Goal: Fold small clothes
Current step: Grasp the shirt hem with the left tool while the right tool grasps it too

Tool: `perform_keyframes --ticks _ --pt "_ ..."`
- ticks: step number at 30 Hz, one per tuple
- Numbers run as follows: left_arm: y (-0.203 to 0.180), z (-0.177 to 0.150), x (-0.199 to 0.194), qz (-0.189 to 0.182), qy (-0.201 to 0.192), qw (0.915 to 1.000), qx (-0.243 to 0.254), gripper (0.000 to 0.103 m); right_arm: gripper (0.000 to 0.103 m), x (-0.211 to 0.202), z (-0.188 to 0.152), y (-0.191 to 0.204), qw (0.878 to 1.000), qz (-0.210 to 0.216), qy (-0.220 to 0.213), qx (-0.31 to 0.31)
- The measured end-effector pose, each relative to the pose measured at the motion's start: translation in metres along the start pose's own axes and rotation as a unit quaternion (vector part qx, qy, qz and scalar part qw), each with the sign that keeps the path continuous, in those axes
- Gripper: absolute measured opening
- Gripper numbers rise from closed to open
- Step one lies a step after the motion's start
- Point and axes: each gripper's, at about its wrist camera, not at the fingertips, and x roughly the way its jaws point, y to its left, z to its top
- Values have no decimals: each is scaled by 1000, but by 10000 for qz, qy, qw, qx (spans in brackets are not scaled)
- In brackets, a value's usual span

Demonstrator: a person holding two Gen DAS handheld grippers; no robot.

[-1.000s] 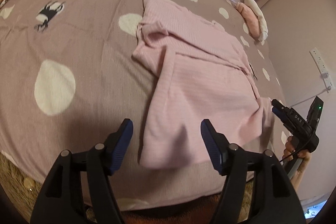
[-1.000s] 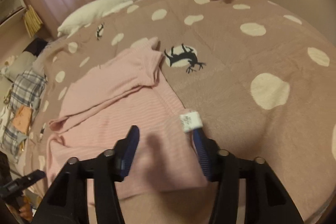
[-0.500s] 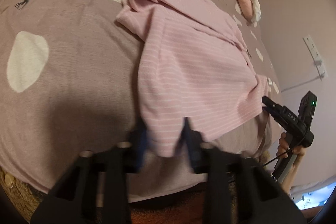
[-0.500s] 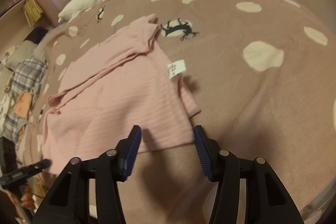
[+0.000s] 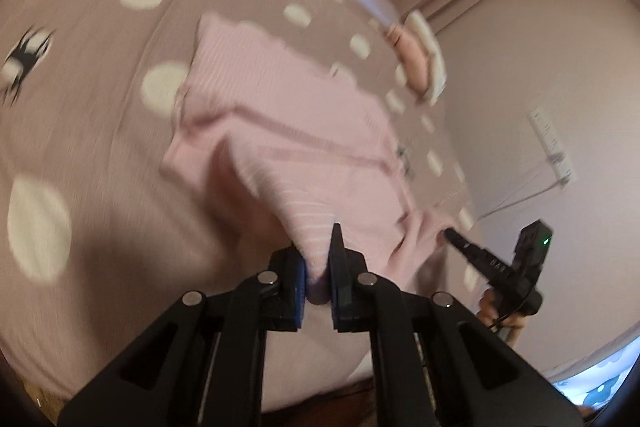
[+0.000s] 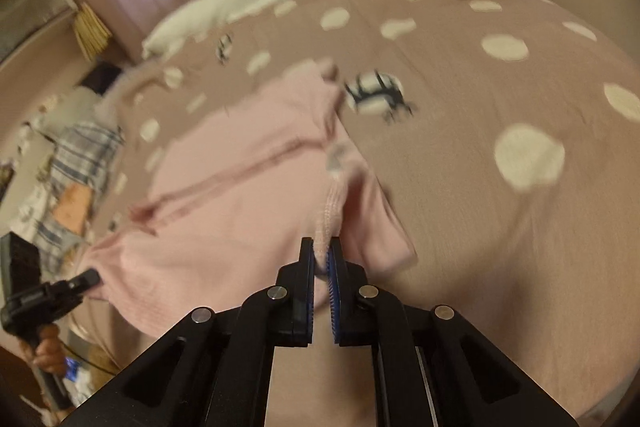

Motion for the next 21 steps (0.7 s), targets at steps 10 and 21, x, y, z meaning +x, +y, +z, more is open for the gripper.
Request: perform_keyframes --ticks 10,21 --pt "19 79 48 442 -338 9984 -83 10 8 52 63 -10 9995 85 -117 290" --pt "45 110 58 860 -665 9936 -292 43 9 73 88 -22 9963 -325 -449 663"
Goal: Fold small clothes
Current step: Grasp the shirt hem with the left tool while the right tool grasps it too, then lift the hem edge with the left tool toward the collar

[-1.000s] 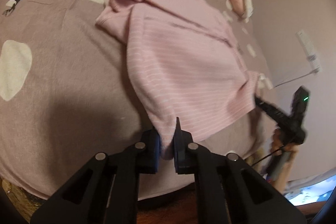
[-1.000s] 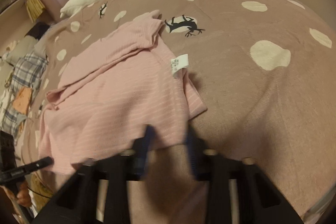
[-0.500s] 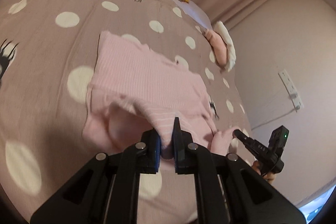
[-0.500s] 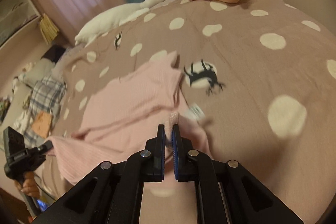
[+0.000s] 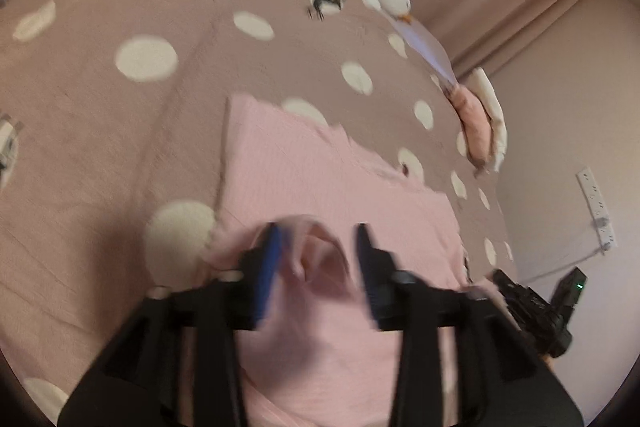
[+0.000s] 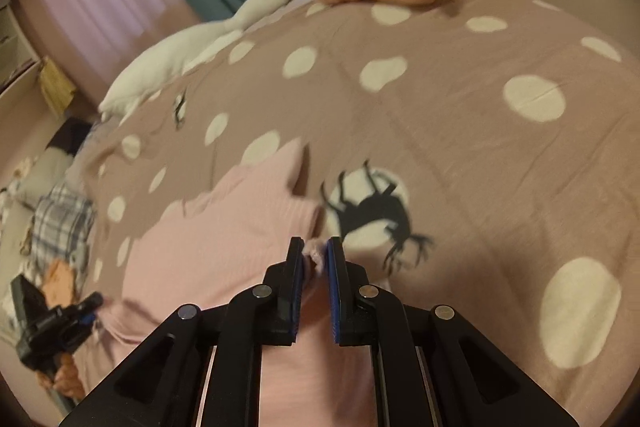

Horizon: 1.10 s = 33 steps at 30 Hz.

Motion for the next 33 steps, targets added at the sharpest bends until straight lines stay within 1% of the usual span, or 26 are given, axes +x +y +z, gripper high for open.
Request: perform_keyframes --ticks 2,4,6,7,8,9,10,11,14,17,19,23,25,27,28,29,30,31,32,33 --pt "3 3 -3 96 36 9999 97 42 10 -4 2 -3 10000 36 -59 40" --pt "10 4 -9 147 14 9999 65 42 10 -8 4 -5 9999 17 -104 -1" --pt "17 4 -14 209 -13 9998 20 42 11 -14 6 -8 9997 -156 -190 -22" --pt "19 3 -16 220 -25 9998 3 42 14 -17 6 -10 9995 -231 -235 -30" --pt "21 3 -17 235 -25 9997 -3 42 18 -19 7 -12 9992 -280 -275 -18" --pt "23 3 -19 258 -38 9997 -9 42 35 -21 8 -14 9990 -326 -309 10" --pt "23 3 -20 277 -55 9996 -15 42 49 -22 8 -16 9988 -360 -321 37" --pt "23 4 -20 305 -57 9995 5 43 50 -23 8 -18 9988 -375 -311 37" --pt "17 4 -14 322 0 9994 91 43 50 -18 6 -17 9991 -391 -147 -120" --pt "8 3 -6 307 69 9992 256 44 50 -2 2 -14 9988 -347 165 -297" --pt "2 2 3 408 126 9982 418 44 50 13 -1 -11 9977 -329 389 -440" --pt "-8 0 24 657 274 9948 728 43 50 35 -7 -8 9950 -428 674 -601" --pt "-9 -1 34 757 367 9931 817 41 50 42 -10 -6 9941 -434 739 -669" --pt "-8 -2 43 861 485 9916 836 31 50 45 -11 -6 9939 -485 721 -679" --pt "-8 -3 48 898 524 9909 858 26 48 45 -11 -7 9942 -481 701 -656" --pt "-8 -4 50 935 539 9903 880 24 46 44 -12 -7 9945 -483 680 -631" --pt "-7 -5 53 991 546 9894 910 22 35 44 -12 -6 9943 -480 673 -676" --pt "-7 -6 56 1107 537 9878 957 14 27 44 -13 -6 9941 -478 669 -707" --pt "-7 -7 57 1180 530 9867 989 9 23 44 -13 -5 9939 -495 660 -728" --pt "-7 -7 56 1210 520 9862 1004 8 14 44 -14 -5 9936 -531 654 -758"
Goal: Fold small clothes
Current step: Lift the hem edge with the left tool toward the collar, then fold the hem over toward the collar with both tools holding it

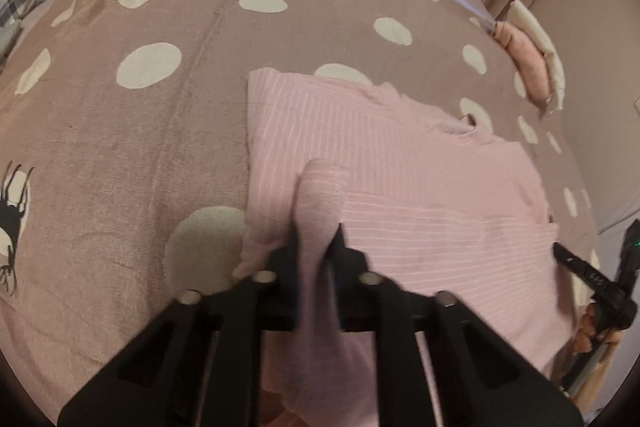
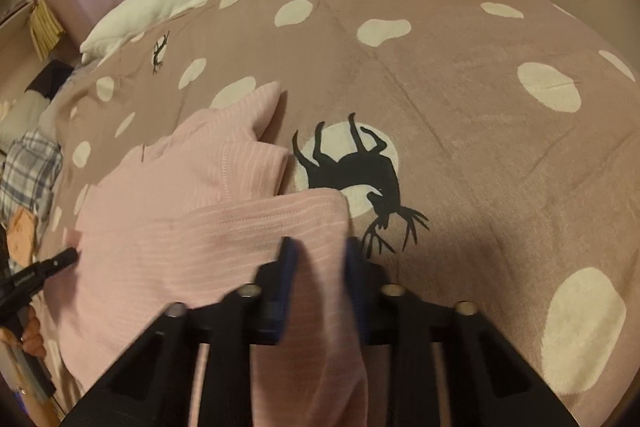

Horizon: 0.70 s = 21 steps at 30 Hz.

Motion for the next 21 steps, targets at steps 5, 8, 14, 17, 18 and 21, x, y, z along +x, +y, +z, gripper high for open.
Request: perform_keyframes --ticks 5,8,14,17,18,21 --pt "0 0 -17 -51 -163 9998 -91 3 6 -12 -3 2 9998 -18 -182 -21" --pt "-5 -2 -34 -59 -392 9992 -11 3 5 -28 -3 4 9993 -12 -381 -33" --pt "-13 -6 -72 -244 -840 9961 57 3 5 -72 -1 20 9959 133 -873 -209" --pt "-12 -9 -88 -280 -1028 9943 17 3 5 -88 1 27 9937 103 -1075 -284" --pt "-13 -9 -93 -290 -1090 9936 -4 3 5 -93 2 28 9931 108 -1123 -304" --pt "-12 -11 -111 -350 -1289 9910 -7 3 5 -105 2 33 9913 132 -1269 -324"
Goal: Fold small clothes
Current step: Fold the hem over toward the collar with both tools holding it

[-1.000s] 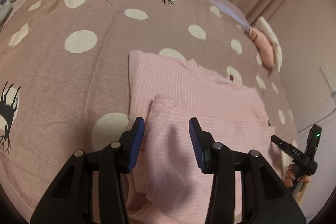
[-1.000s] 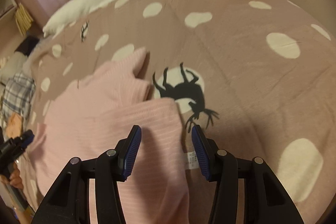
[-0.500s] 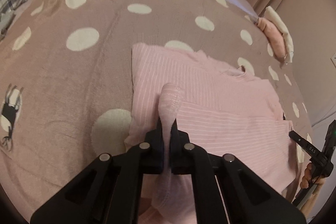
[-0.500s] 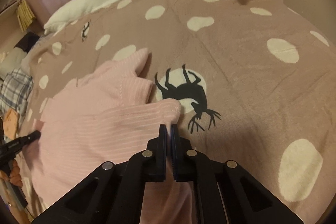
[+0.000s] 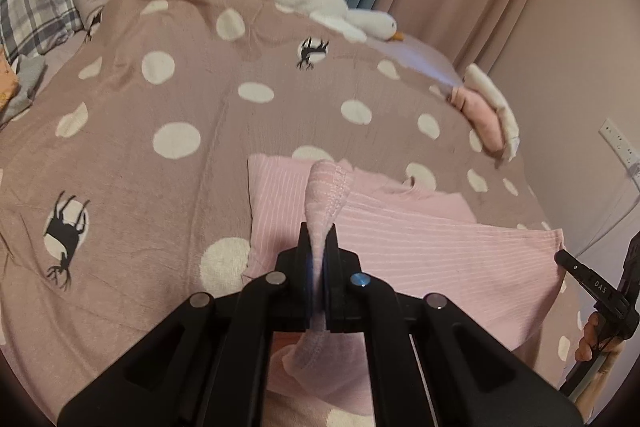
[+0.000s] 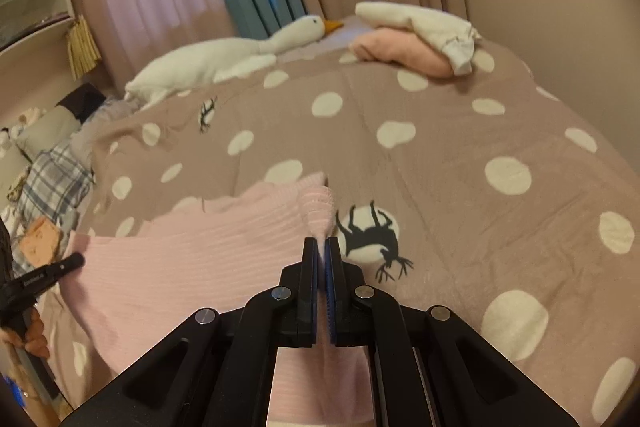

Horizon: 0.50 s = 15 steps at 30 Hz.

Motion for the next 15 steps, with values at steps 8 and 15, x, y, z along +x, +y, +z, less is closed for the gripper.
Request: perform_keyframes --ticks 8,15 --pt "3 19 -20 -92 -374 9992 -121 3 5 -13 18 14 9993 58 -370 -88" --pt "7 46 -9 37 -533 9982 -258 3 5 2 49 29 9984 51 -545 -167"
